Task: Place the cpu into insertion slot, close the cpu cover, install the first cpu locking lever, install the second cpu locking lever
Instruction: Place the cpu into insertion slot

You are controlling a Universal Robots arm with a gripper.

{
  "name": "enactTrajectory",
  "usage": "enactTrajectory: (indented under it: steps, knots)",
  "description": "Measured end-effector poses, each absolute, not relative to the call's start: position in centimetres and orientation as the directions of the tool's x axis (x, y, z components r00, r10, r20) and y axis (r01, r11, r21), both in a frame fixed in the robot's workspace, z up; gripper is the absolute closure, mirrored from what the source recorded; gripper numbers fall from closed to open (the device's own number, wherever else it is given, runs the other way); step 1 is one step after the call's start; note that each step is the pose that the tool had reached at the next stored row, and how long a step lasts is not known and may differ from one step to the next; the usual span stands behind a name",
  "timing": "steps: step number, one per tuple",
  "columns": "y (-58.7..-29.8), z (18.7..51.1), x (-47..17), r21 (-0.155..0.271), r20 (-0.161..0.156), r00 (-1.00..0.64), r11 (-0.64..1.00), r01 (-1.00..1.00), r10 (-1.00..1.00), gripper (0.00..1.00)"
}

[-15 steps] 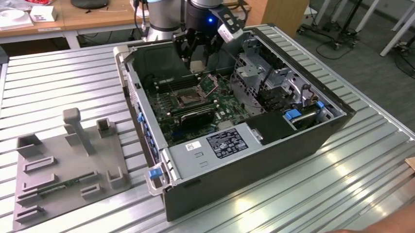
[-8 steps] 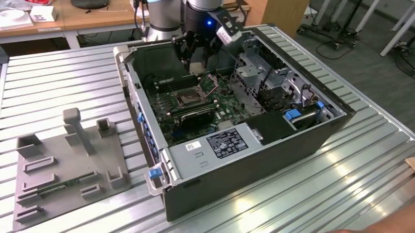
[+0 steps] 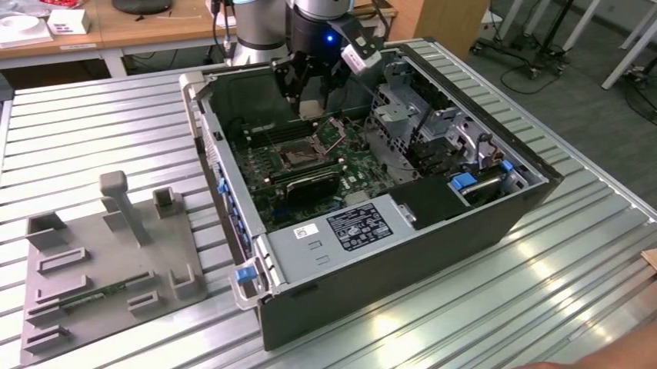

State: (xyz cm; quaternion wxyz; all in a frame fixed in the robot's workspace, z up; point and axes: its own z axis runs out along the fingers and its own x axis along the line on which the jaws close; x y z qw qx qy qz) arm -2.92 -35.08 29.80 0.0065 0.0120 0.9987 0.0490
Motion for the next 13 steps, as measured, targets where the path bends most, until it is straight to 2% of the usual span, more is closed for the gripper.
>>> enactTrajectory:
  steps: [13]
  knots:
    - [-35.08, 29.17, -2.92, 0.098, -0.012, -1.000, 0.995, 0.023, 0.025, 0.46]
